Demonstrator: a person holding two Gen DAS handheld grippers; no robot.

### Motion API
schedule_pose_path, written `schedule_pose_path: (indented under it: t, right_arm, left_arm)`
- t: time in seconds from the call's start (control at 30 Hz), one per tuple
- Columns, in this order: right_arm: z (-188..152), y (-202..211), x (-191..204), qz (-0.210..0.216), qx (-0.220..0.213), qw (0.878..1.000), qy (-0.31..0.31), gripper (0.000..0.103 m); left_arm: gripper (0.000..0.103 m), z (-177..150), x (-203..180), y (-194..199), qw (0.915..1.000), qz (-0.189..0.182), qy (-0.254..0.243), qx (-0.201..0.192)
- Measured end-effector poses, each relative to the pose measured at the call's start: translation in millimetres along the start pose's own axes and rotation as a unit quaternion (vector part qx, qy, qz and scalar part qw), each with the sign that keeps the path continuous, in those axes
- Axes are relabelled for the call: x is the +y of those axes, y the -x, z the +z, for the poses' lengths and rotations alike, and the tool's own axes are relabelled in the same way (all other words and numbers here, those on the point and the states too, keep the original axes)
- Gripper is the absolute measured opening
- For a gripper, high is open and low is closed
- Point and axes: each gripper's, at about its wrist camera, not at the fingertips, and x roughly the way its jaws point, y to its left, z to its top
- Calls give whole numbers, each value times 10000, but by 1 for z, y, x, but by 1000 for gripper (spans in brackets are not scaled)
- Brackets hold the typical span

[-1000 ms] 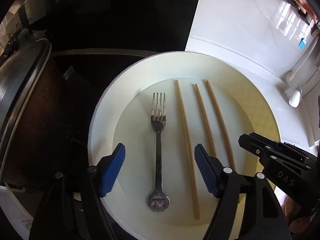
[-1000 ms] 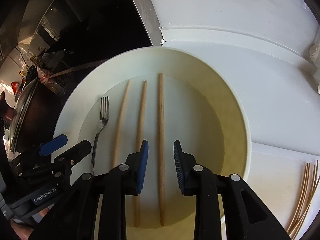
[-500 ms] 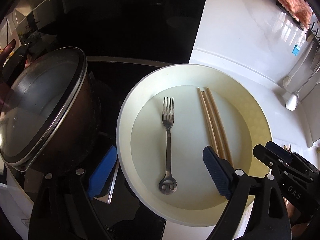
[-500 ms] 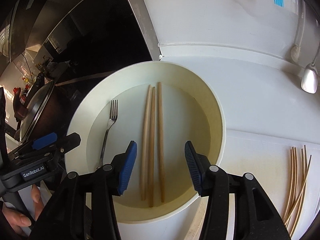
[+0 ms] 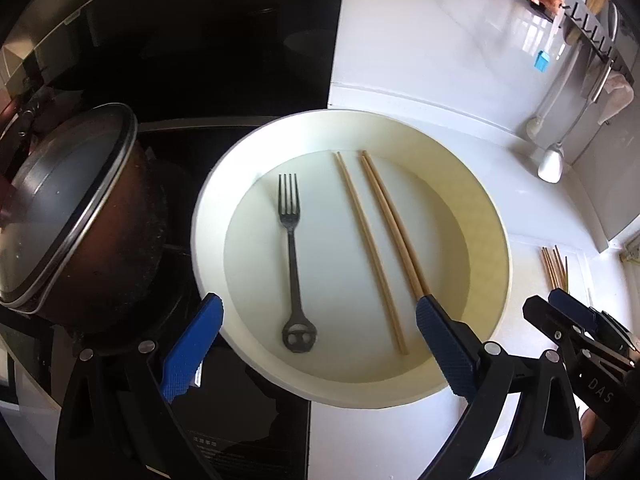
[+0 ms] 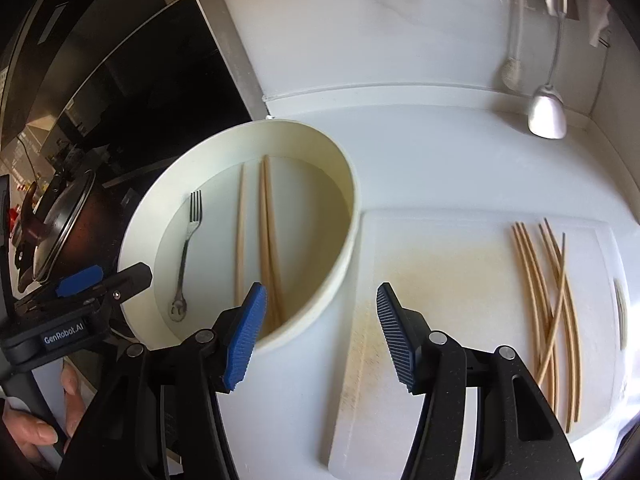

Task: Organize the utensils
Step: 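Withdraw both tools from the bowl back over the cutting board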

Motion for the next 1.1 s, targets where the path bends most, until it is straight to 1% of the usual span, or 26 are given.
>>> schedule_pose_path:
  t: [0.07, 0.27, 0.43, 0.53, 0.63, 0.7, 0.73, 0.77, 0.83, 0.97, 1.03, 1.1]
  right_arm:
    - [-10, 9, -15, -150, 3, 9998, -160, 55]
    - [-34, 49, -69, -516, -229, 9962, -657, 55]
    - [-53, 81, -123, -672, -348, 9932, -882, 56]
    - [-66, 102, -157, -668, -455, 9931, -852, 57]
    - [-82, 118, -192, -676, -435, 9940, -748, 57]
    - [-94, 130, -213, -588, -557, 9944, -686, 58]
    - [-100, 134, -223, -586, -612, 9944, -635, 60]
    - [-105, 135, -232, -579, -609, 9947, -591, 60]
    - [-114, 134, -250, -446, -462, 9964, -559, 60]
    - [-122, 129, -270, -273, -251, 9977, -559, 60]
    - [-122, 127, -273, -182, -223, 9980, -564, 60]
    - [-122, 123, -274, -140, -200, 9982, -557, 60]
  left_arm:
    - [95, 1, -13, 1, 9999, -108, -82, -33]
    - [95, 1, -66, 11, 9977, -496, -385, -249]
    - [96, -20, -123, 19, 9955, -651, -593, -352]
    - [96, -40, -159, 21, 9955, -597, -646, -349]
    - [96, -63, -194, 23, 9973, -377, -559, -276]
    - [96, -81, -214, 27, 9978, -409, -475, -228]
    - [96, -89, -223, 28, 9979, -375, -475, -209]
    - [96, -97, -232, 30, 9982, -276, -496, -196]
    - [96, -111, -248, 32, 9985, -49, -520, -168]
    - [96, -130, -267, 39, 9978, 93, -631, -158]
    - [96, -136, -273, 40, 9966, 213, -772, -178]
    - [96, -138, -275, 36, 9955, 251, -897, -192]
